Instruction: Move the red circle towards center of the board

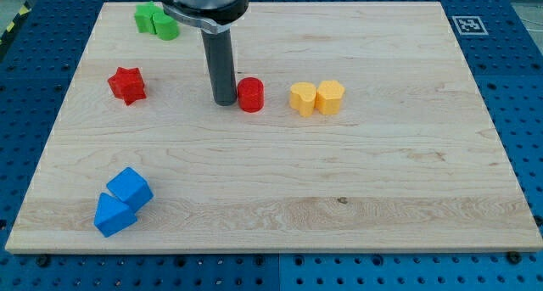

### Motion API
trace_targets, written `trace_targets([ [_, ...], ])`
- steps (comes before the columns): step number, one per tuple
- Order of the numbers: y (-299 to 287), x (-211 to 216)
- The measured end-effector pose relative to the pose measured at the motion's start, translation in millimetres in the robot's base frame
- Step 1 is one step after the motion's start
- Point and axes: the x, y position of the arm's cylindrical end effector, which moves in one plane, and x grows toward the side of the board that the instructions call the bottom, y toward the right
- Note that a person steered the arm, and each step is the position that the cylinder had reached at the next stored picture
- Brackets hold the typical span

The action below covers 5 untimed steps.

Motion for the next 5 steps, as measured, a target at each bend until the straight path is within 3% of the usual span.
trace_targets([
  [4, 42, 2],
  [5, 14, -18],
])
